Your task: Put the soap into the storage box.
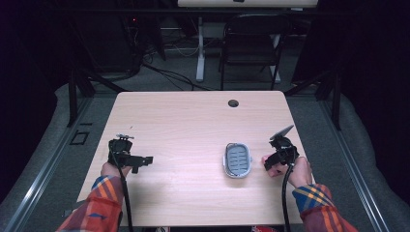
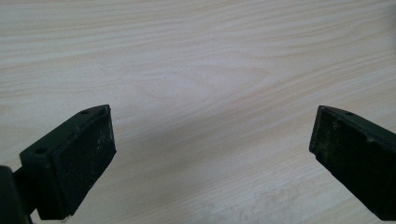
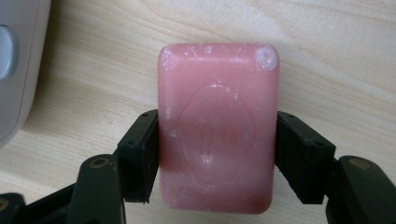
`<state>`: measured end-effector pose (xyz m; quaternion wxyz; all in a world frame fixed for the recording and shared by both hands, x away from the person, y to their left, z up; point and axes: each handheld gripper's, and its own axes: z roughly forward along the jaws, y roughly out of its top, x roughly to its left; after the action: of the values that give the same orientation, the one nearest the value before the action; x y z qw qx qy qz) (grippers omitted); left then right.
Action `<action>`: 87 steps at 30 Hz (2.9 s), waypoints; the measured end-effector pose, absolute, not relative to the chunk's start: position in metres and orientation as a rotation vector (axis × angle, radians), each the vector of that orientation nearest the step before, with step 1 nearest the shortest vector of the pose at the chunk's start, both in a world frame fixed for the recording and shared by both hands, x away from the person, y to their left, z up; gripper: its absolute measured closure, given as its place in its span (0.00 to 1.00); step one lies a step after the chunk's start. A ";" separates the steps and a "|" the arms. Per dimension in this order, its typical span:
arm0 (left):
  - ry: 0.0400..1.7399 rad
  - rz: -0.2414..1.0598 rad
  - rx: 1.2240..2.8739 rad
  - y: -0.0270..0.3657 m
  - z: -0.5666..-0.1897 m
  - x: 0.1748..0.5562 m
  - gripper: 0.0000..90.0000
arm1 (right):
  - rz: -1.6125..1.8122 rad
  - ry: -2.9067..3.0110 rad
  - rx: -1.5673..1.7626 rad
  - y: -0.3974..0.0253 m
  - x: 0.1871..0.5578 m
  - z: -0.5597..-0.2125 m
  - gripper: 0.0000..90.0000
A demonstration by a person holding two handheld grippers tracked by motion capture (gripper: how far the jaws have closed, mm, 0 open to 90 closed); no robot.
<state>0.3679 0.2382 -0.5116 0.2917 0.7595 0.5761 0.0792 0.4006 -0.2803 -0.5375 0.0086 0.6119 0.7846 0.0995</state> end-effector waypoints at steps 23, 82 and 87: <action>1.516 0.233 2.024 0.238 -0.511 0.368 0.00 | 0.348 2.483 1.818 -0.282 0.403 -0.506 0.41; 1.479 0.220 2.045 0.231 -0.512 0.370 0.00 | 0.389 2.611 1.617 -0.235 0.409 -0.452 0.41; 1.473 0.225 2.048 0.232 -0.511 0.370 0.00 | 0.380 2.629 1.592 -0.229 0.411 -0.453 0.41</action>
<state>0.3701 0.2317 -0.5110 0.2996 0.7714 0.5549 0.0849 0.4109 -0.2290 -0.4533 0.0227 0.5139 0.8487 0.1226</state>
